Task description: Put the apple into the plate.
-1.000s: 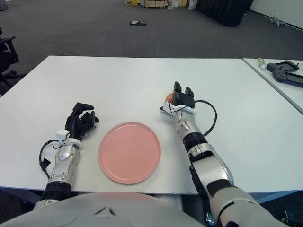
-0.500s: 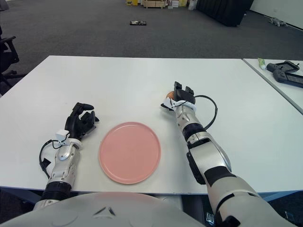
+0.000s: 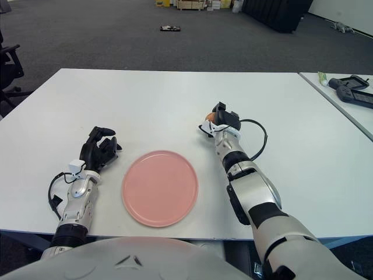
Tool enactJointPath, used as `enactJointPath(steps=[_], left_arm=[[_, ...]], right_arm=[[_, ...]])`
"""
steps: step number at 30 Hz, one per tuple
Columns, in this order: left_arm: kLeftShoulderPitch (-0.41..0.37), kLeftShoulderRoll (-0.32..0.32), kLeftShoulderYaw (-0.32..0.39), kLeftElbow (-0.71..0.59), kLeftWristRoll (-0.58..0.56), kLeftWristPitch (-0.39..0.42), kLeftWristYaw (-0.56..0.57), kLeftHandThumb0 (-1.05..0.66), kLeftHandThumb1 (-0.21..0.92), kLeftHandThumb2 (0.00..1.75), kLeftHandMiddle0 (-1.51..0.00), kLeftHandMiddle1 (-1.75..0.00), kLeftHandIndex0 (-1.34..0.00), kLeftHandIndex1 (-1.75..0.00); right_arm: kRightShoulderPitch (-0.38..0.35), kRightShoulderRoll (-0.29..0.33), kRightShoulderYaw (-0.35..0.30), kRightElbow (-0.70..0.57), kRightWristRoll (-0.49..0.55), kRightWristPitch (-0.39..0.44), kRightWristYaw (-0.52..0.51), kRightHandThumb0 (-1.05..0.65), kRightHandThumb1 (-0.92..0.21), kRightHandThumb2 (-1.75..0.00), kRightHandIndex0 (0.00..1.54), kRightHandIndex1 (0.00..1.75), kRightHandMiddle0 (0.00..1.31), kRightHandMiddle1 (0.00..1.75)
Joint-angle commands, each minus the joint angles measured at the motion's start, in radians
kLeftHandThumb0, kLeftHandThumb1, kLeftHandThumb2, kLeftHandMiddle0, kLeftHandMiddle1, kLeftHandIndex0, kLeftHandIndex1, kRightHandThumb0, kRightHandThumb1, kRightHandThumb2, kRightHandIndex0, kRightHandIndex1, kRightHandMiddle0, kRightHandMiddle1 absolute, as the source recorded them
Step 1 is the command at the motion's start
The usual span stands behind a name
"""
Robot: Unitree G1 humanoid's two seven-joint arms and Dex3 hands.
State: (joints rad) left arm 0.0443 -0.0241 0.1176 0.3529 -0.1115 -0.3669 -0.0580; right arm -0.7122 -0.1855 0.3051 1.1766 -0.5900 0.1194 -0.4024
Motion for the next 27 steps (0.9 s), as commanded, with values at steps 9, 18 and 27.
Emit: enactJointPath(steps=[9, 18, 27], left_arm=[[0.01, 0.003, 0.005, 0.01, -0.003, 0.022, 0.0, -0.39, 0.63, 0.93, -0.58, -1.75, -0.38, -1.75], [0.008, 0.003, 0.008, 0.017, -0.014, 0.013, -0.01, -0.39, 0.63, 0.92, -0.56, -1.75, -0.37, -1.75], [0.008, 0.001, 0.01, 0.018, -0.006, 0.017, 0.002, -0.39, 0.66, 0.89, -0.57, -1.75, -0.35, -1.75]], right_arm=[[0.004, -0.005, 0.035, 0.022, -0.008, 0.057, -0.027, -0.42, -0.52, -1.05, 0.79, 1.75, 0.45, 1.75], [0.014, 0.001, 0.044, -0.006, -0.009, 0.072, -0.126, -0.44, -0.41, -1.2, 0.96, 1.75, 0.53, 1.75], [0.04, 0.022, -0.011, -0.05, 0.037, 0.01, -0.289, -0.49, -0.27, -1.37, 1.13, 1.75, 0.64, 1.75]])
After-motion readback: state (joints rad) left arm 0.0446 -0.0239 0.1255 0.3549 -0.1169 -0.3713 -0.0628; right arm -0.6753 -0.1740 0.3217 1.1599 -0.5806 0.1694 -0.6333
